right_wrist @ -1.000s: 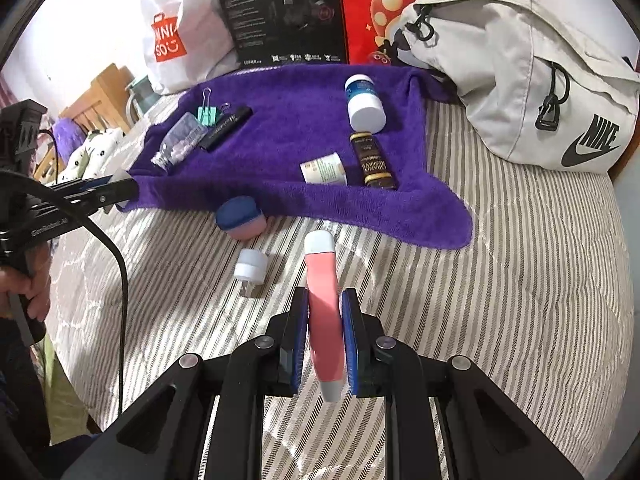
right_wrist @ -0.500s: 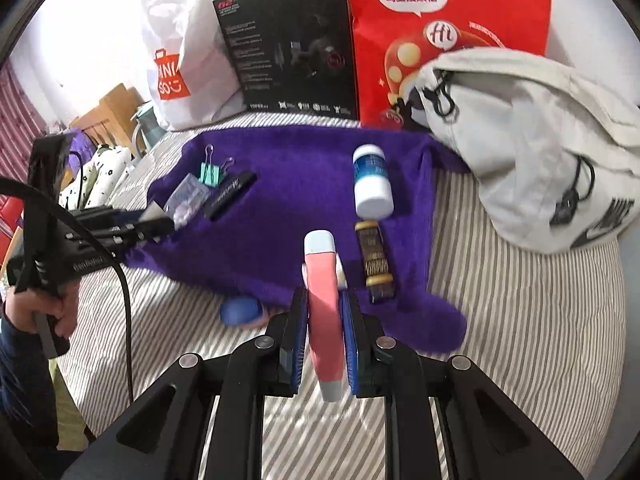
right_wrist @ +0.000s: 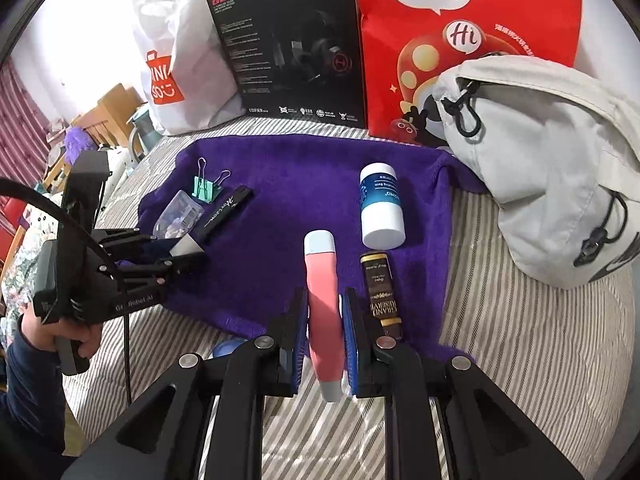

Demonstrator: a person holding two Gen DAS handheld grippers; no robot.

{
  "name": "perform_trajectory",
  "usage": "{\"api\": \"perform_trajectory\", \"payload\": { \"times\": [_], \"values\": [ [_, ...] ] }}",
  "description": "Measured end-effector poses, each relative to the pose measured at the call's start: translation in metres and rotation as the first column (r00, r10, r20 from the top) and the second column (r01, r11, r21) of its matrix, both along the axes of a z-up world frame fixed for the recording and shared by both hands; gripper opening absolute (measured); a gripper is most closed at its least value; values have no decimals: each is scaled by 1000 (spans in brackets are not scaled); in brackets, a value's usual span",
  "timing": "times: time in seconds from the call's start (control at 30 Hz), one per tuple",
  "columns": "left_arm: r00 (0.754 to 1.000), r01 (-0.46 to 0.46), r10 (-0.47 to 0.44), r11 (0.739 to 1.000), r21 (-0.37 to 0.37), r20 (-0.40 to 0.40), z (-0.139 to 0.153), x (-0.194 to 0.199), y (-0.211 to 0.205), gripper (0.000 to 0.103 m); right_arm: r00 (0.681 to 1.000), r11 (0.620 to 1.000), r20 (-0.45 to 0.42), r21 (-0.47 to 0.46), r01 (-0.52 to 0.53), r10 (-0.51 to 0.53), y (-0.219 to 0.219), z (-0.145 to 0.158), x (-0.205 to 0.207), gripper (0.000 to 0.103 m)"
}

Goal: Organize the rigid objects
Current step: 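Place the charger on the towel with left tool while right tool carries the tube, then lower the pink tube onto the towel by the small jar and open the right tool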

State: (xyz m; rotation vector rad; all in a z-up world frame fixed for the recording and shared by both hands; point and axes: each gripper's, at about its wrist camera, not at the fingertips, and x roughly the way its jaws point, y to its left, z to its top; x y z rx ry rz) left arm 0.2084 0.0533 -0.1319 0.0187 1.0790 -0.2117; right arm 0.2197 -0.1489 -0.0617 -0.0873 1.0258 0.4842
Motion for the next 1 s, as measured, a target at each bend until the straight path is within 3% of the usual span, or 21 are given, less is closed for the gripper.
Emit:
{"api": "perform_trajectory", "payload": {
  "times": [0.23, 0.47, 0.6, 0.83, 1.0],
  "values": [
    [1000, 24, -24, 999, 25, 9, -2, -3, -2, 27, 1000, 1000, -21, -15, -14, 14, 7, -13, 15, 17],
    [999, 38, -38, 999, 18, -20, 0, -7, -2, 48, 1000, 999, -29, -33, -6, 5, -2, -18, 20, 17],
    [1000, 22, -22, 1000, 2, -19, 5, -12, 3, 50, 999, 999, -40, -34, 8, -9, -10, -20, 23, 17],
    [1000, -11, 9, 997, 75, 28, 38, -34, 16, 56, 999, 999, -29, -26, -19, 18, 5, -17, 41, 17],
    [997, -45, 40, 997, 68, 73, 58, -55, 31, 65, 998, 997, -38, -54, -46, 44, 29, -26, 55, 17]
  ]
}}
